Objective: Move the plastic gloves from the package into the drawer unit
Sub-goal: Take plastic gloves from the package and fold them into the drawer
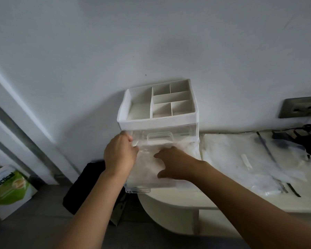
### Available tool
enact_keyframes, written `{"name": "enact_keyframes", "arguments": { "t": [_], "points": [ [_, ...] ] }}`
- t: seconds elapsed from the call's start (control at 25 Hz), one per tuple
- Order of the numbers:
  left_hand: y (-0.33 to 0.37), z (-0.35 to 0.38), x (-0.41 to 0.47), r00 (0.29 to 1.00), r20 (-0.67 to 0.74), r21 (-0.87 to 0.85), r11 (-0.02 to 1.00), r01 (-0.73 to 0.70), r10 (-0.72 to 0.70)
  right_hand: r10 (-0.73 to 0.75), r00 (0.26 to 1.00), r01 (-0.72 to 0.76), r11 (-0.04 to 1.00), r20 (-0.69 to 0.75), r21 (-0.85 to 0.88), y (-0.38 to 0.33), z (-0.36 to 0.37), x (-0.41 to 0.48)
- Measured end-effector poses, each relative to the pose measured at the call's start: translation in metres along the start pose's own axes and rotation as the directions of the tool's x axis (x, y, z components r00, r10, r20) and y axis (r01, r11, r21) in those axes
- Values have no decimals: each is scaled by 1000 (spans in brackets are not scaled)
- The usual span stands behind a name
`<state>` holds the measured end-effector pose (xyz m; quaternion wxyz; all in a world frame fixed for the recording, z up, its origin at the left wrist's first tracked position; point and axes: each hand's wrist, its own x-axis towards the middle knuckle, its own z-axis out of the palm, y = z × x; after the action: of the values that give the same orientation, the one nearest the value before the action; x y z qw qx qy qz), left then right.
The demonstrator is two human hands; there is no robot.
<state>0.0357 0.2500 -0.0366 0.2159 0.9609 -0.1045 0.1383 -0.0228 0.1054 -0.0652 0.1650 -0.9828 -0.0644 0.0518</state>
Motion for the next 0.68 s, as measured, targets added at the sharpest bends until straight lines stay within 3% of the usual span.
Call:
{"name": "enact_keyframes", "arguments": {
  "t": [0.12,0.2,0.32,0.4,0.6,0.68],
  "points": [
    [17,-7,-8,977,-88,-51,978,-202,197,26,1000,-26,996,-1,-86,0,6,8],
    [22,6,-11,960,126,-102,965,-240,251,32,999,-33,996,-10,-85,1,11,11],
    [8,44,-1,841,510,56,969,-240,179,48,998,-50,997,-32,-65,2,14,11],
    [0,55,5,781,612,126,960,-249,122,89,996,-90,995,-26,-31,4,13,7],
    [0,56,12,765,638,-39,996,-82,88,312,949,-313,926,38,214,12,10,1],
    [-1,57,13,771,633,-64,997,-43,74,430,903,-383,782,18,491,13,8,2]
  ]
}}
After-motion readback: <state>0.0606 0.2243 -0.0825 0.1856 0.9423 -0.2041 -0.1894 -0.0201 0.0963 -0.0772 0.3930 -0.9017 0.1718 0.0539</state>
